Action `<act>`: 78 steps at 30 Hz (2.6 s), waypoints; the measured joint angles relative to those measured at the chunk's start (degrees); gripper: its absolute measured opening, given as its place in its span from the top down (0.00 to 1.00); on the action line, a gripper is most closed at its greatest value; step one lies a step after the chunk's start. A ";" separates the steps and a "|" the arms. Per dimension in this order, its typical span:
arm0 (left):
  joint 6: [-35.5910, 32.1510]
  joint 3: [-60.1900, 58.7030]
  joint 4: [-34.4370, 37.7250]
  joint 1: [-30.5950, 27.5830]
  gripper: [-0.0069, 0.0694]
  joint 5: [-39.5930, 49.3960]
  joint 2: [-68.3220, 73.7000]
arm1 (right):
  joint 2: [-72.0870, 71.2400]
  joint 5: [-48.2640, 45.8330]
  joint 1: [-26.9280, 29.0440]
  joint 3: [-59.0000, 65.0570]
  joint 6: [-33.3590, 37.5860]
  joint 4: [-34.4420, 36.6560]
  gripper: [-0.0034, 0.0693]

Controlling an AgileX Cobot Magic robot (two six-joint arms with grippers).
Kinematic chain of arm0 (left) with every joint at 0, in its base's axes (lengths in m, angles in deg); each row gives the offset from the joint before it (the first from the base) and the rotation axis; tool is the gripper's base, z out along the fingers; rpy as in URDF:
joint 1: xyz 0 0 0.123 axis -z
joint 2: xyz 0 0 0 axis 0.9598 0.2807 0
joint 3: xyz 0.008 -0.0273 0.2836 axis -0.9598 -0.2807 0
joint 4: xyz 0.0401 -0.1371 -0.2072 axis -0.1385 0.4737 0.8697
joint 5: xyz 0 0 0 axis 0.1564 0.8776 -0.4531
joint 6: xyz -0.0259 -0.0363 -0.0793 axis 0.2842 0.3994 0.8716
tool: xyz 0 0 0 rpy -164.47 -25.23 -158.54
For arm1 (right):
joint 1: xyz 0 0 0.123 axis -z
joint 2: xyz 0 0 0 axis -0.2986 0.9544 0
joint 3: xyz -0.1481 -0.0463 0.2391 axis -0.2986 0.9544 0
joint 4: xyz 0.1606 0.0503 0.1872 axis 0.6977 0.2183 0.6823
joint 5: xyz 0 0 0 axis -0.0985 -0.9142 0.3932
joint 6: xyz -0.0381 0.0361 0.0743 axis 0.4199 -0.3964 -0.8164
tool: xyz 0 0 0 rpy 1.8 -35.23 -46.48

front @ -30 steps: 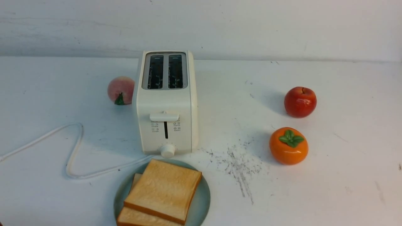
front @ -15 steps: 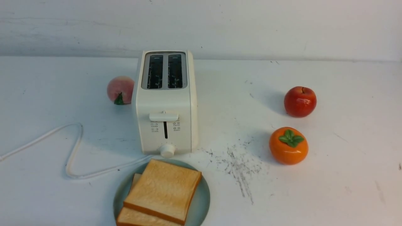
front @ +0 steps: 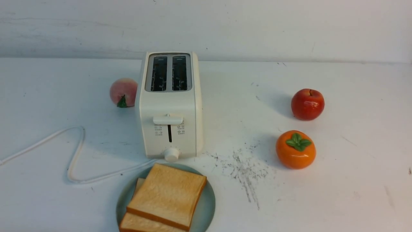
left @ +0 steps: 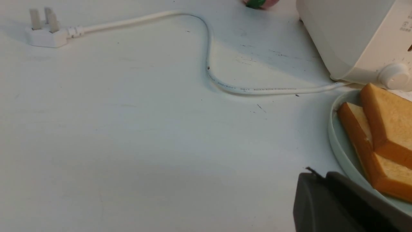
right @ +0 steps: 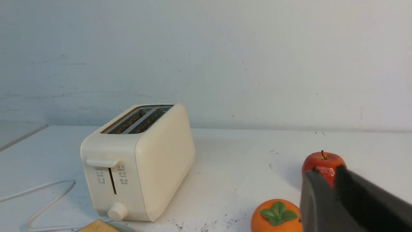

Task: Take toasted bread from bread machine on white table place on plate.

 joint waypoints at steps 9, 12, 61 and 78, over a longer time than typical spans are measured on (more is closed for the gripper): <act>0.00 -0.05 0.00 0.00 0.86 0.04 0.00 | -3.82 -0.86 3.49 6.41 2.20 -8.43 0.83; 0.00 -0.05 0.00 0.00 0.86 0.04 0.00 | -5.39 -1.16 8.12 12.93 0.78 -9.30 0.82; 0.00 -0.05 -0.10 0.00 0.81 0.24 0.00 | -10.13 -13.17 17.42 17.84 -6.07 -10.70 0.77; 0.00 -0.05 -0.10 0.00 0.79 0.24 0.00 | -10.13 -13.17 17.46 17.84 -6.07 -10.70 0.76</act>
